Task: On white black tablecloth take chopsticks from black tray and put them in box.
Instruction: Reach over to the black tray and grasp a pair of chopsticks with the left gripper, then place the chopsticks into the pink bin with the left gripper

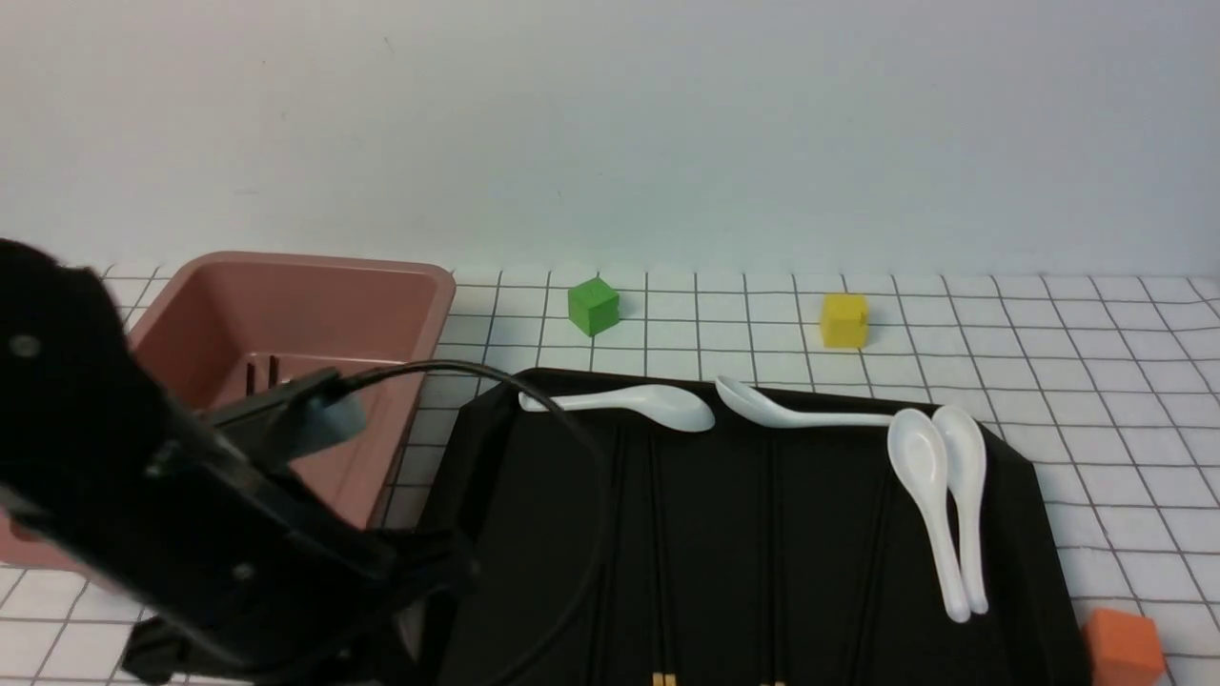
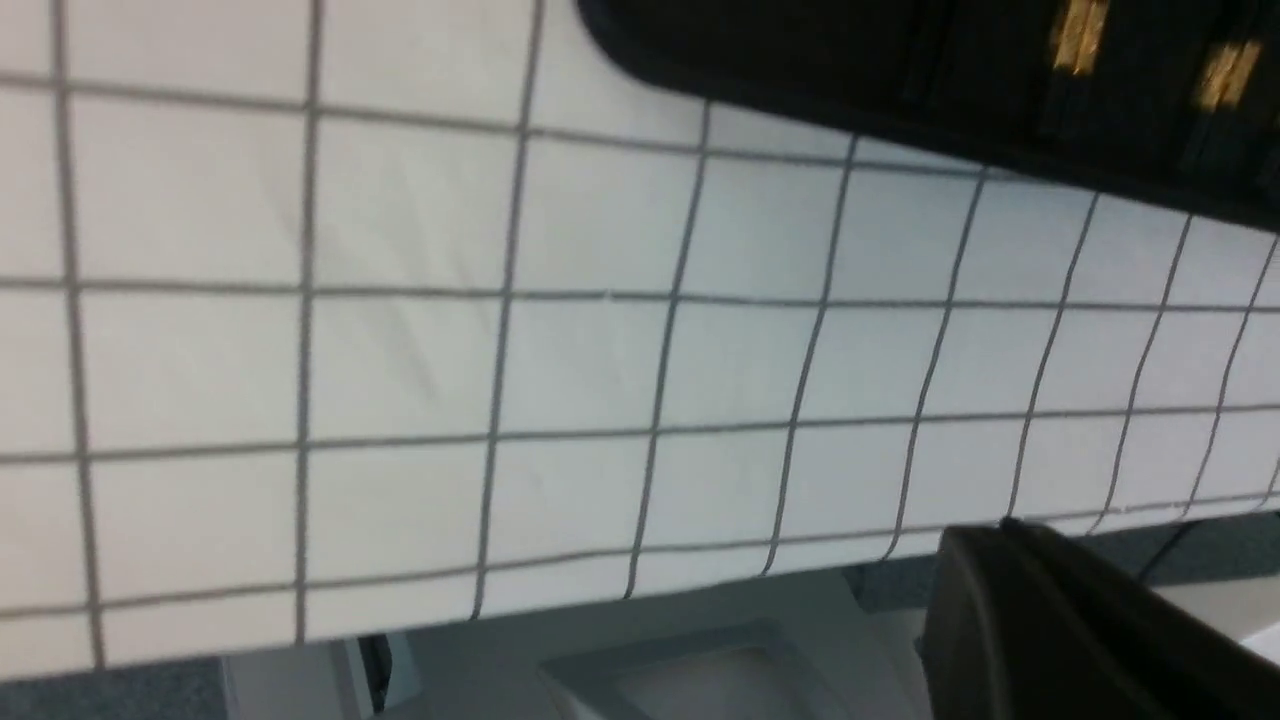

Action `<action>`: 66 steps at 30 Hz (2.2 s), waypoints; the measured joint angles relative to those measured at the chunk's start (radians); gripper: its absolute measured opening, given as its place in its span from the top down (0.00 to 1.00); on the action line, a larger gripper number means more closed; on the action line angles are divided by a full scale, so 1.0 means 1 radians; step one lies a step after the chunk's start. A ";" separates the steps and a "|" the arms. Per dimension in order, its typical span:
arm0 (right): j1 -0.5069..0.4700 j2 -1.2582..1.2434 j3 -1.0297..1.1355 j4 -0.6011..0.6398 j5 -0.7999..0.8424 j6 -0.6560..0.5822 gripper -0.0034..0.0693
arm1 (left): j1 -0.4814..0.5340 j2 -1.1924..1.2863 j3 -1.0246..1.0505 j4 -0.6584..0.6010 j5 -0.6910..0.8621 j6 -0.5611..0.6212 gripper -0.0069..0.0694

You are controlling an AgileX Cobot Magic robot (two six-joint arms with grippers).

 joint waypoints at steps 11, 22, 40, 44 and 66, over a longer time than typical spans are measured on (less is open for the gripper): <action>0.000 0.000 0.000 0.000 0.000 0.000 0.62 | -0.243 0.389 -0.271 0.309 -0.032 -0.245 0.52; 0.000 0.000 0.000 0.000 0.000 0.000 0.62 | -0.246 0.631 -0.386 0.357 -0.127 -0.251 0.47; 0.000 0.000 0.000 0.000 0.000 0.000 0.62 | -0.246 0.708 -0.395 0.387 -0.176 -0.251 0.58; 0.000 0.000 0.000 0.000 0.000 0.000 0.62 | -0.246 0.708 -0.398 0.386 -0.147 -0.271 0.75; 0.000 0.000 0.000 0.000 0.000 0.000 0.62 | 0.183 0.200 -0.373 0.456 0.036 -0.177 0.80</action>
